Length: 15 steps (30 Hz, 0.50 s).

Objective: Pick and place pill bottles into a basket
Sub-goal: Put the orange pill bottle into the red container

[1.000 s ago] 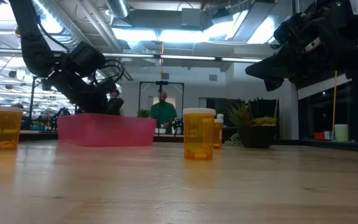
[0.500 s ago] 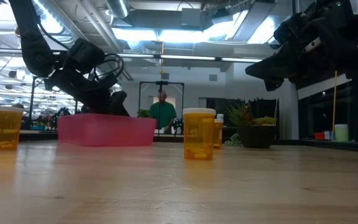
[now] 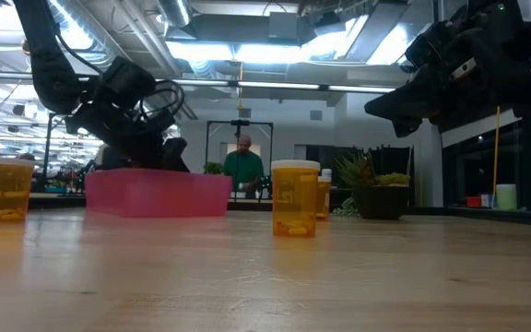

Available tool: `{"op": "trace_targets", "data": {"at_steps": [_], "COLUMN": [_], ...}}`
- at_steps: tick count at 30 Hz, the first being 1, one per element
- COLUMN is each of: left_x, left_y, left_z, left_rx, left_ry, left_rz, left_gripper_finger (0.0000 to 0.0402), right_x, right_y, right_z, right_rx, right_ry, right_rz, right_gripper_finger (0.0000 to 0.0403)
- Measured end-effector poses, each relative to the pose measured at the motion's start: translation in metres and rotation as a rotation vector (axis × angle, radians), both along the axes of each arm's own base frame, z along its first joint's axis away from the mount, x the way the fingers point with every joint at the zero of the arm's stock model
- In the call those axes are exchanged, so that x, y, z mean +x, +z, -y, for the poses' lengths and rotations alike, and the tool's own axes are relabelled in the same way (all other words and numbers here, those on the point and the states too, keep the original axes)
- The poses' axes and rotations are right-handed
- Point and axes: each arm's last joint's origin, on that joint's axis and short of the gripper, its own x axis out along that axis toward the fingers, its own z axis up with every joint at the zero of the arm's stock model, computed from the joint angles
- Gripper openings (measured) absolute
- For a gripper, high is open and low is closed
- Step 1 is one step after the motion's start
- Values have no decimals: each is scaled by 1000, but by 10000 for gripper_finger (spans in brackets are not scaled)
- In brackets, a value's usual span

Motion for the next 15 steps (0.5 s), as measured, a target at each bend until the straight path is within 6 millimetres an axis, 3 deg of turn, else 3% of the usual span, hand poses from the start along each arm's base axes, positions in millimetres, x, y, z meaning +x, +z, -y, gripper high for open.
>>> {"op": "trace_targets", "data": {"at_steps": [15], "left_x": [0], "left_y": [-2], "left_z": [3], "left_rx": [5], "left_ry": [-35], "left_rz": [-59], "left_gripper_finger": [240], "right_x": [0], "right_y": [0], "right_z": [0], "right_rx": [0], "right_ry": [0], "right_rz": [-1], "right_gripper_finger": [16]}}
